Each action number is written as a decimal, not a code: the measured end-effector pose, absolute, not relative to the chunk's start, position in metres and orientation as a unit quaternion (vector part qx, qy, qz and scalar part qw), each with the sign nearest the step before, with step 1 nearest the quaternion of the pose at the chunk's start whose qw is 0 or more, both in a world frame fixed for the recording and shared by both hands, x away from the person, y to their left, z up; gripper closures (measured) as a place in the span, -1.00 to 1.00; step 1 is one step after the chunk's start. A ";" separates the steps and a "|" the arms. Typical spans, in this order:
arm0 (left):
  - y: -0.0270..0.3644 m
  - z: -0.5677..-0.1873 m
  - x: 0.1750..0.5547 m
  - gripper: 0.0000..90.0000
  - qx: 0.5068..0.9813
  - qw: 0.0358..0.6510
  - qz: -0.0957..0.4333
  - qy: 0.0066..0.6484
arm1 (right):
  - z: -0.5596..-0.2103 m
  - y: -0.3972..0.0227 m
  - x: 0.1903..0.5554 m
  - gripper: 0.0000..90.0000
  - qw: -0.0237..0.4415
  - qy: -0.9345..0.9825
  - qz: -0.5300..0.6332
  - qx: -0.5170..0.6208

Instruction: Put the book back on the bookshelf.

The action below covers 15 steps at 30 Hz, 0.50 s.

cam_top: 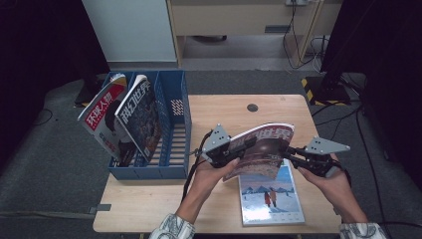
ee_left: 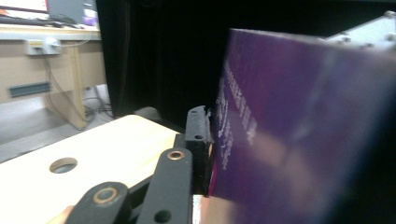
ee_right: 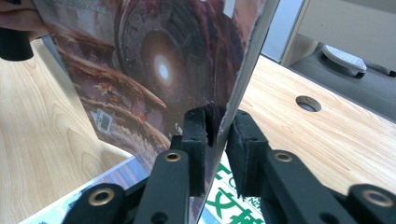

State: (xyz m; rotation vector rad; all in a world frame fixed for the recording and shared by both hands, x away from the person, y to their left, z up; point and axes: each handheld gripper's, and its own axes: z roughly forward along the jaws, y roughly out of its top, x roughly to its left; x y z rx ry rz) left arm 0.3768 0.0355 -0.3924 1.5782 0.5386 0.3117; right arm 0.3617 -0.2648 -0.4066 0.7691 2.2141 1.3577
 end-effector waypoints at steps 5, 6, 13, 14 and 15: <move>0.034 -0.393 0.374 0.77 0.698 0.662 0.142 0.232 | -0.413 -0.264 0.362 0.50 0.211 0.796 0.496 0.276; 0.034 -0.393 0.374 0.78 0.698 0.662 0.140 0.232 | -0.416 -0.263 0.363 0.42 0.209 0.798 0.493 0.278; 0.036 -0.394 0.373 0.81 0.696 0.667 0.135 0.231 | -0.447 -0.259 0.369 -0.02 0.200 0.812 0.454 0.308; 0.036 -0.394 0.373 0.81 0.695 0.667 0.135 0.231 | -0.452 -0.258 0.370 -0.04 0.195 0.815 0.450 0.310; 0.036 -0.394 0.373 0.81 0.695 0.667 0.134 0.231 | -0.454 -0.257 0.371 -0.06 0.193 0.816 0.448 0.311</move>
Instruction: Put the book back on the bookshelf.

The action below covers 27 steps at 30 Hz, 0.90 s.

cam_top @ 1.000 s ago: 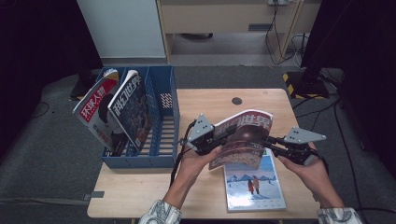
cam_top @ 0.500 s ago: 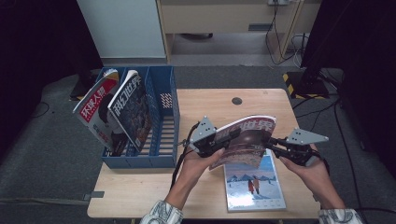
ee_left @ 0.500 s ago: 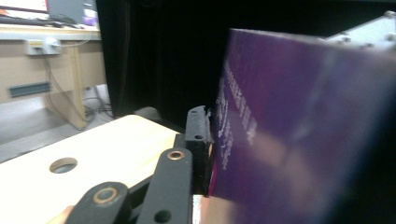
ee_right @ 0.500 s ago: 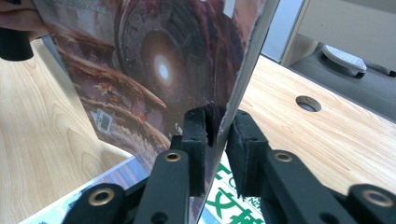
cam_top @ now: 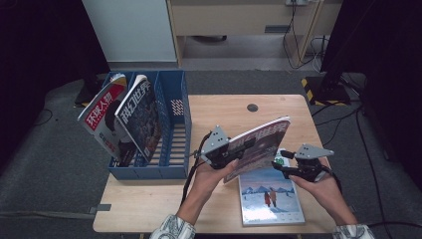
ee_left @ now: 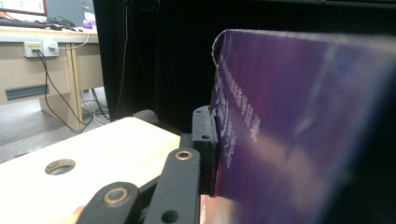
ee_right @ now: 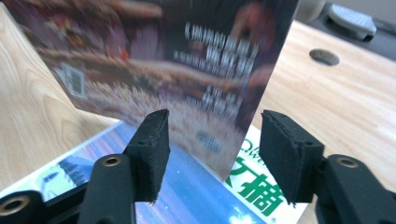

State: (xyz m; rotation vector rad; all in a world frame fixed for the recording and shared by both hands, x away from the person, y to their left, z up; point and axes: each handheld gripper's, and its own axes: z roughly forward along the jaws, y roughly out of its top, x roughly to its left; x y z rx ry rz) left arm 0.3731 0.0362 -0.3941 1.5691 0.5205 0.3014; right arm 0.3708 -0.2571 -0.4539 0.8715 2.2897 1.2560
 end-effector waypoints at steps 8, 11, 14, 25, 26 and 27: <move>0.037 -0.395 0.372 0.83 0.691 0.668 0.141 0.237 | -0.473 -0.255 0.383 -0.23 0.186 0.826 0.423 0.321; 0.038 -0.395 0.372 0.83 0.691 0.669 0.140 0.237 | -0.478 -0.255 0.386 -0.26 0.186 0.830 0.415 0.323; 0.039 -0.395 0.372 0.83 0.690 0.669 0.140 0.239 | -0.483 -0.254 0.387 -0.27 0.184 0.833 0.406 0.327; 0.040 -0.395 0.373 0.83 0.687 0.670 0.136 0.244 | -0.504 -0.253 0.386 -0.47 0.167 0.852 0.356 0.346; 0.040 -0.395 0.373 0.83 0.687 0.670 0.136 0.245 | -0.506 -0.252 0.385 -0.47 0.165 0.855 0.351 0.343; 0.041 -0.395 0.373 0.83 0.687 0.670 0.136 0.246 | -0.508 -0.251 0.385 -0.48 0.165 0.856 0.348 0.343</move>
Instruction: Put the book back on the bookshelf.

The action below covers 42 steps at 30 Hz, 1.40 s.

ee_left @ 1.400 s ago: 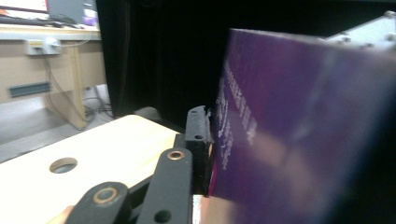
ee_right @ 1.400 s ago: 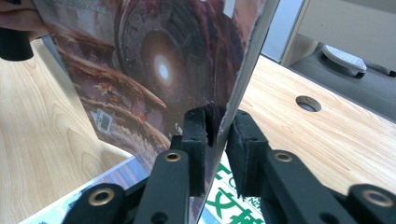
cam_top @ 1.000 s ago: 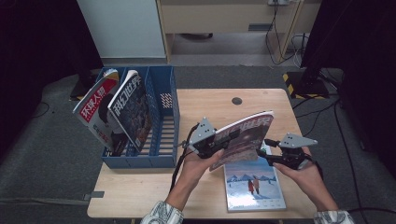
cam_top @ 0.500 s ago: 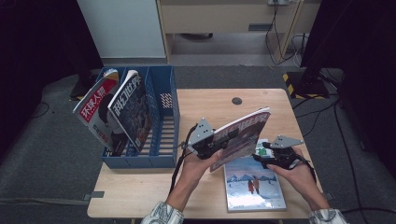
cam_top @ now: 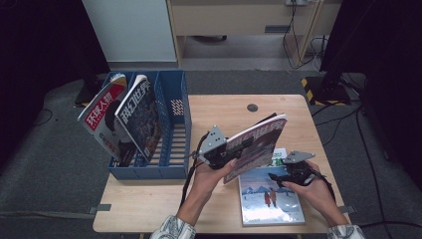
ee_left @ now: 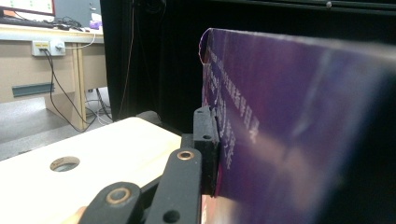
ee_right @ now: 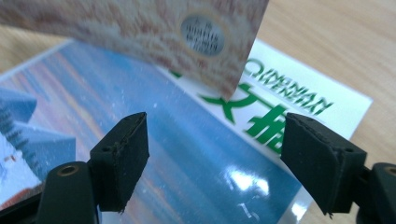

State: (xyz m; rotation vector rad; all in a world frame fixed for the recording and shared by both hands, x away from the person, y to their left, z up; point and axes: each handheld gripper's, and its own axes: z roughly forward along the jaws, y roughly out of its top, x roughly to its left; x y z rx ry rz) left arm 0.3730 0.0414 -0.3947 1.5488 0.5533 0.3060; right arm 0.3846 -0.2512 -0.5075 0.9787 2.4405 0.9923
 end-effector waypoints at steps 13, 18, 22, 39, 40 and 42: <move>0.055 -0.389 0.374 0.86 0.669 0.685 0.131 0.255 | -0.514 -0.252 0.382 -0.51 0.162 0.856 0.344 0.350; 0.061 -0.381 0.372 0.86 0.665 0.687 0.141 0.256 | -0.514 -0.253 0.381 -0.51 0.165 0.854 0.345 0.352; 0.064 -0.380 0.372 0.86 0.664 0.684 0.148 0.262 | -0.515 -0.253 0.380 -0.53 0.166 0.852 0.345 0.358; 0.070 -0.372 0.366 0.86 0.666 0.672 0.167 0.278 | -0.528 -0.257 0.376 -0.74 0.177 0.822 0.394 0.371; 0.072 -0.371 0.366 0.86 0.666 0.671 0.169 0.279 | -0.528 -0.257 0.376 -0.75 0.177 0.821 0.394 0.372; 0.075 -0.370 0.364 0.86 0.663 0.672 0.170 0.282 | -0.528 -0.257 0.377 -0.75 0.176 0.822 0.395 0.371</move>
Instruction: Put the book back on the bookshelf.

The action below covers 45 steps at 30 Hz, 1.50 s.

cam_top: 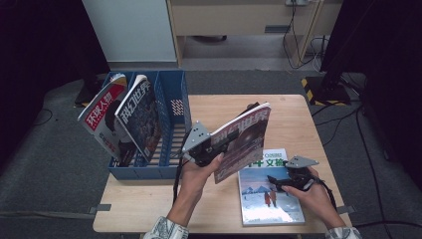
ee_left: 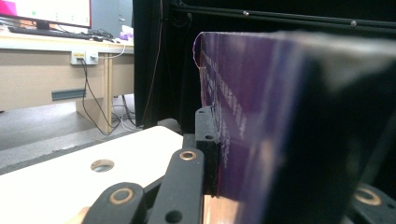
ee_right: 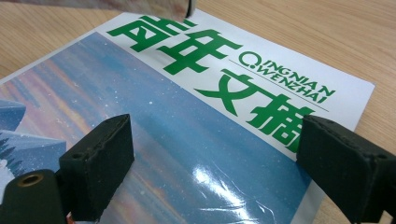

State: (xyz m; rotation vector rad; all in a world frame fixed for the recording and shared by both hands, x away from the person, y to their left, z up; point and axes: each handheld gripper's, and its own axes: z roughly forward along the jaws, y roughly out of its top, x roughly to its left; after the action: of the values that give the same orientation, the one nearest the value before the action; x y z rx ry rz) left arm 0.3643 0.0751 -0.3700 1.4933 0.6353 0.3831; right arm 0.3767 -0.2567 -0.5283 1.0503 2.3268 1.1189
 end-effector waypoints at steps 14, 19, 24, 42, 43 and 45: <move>0.107 -0.355 0.349 0.86 0.649 0.672 0.189 0.301 | -0.516 -0.313 0.386 -0.64 0.230 0.771 0.367 0.467; 0.117 -0.355 0.349 0.86 0.644 0.670 0.194 0.314 | -0.519 -0.326 0.387 -0.62 0.231 0.762 0.363 0.484; 0.122 -0.356 0.350 0.86 0.641 0.670 0.194 0.320 | -0.527 -0.320 0.390 -0.65 0.218 0.781 0.329 0.484; 0.145 -0.336 0.342 0.86 0.626 0.673 0.208 0.333 | -0.538 -0.324 0.389 -0.71 0.210 0.770 0.335 0.500; 0.147 -0.333 0.341 0.86 0.625 0.673 0.209 0.336 | -0.538 -0.324 0.389 -0.71 0.210 0.770 0.335 0.501; 0.151 -0.328 0.339 0.86 0.621 0.676 0.213 0.336 | -0.538 -0.324 0.389 -0.71 0.210 0.770 0.335 0.501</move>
State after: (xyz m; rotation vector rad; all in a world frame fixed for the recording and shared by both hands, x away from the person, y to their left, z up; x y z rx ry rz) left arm 0.3387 0.1511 -0.3282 1.3962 0.7552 0.4790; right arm 0.3887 -0.3242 -0.5378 1.3918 2.1411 0.9307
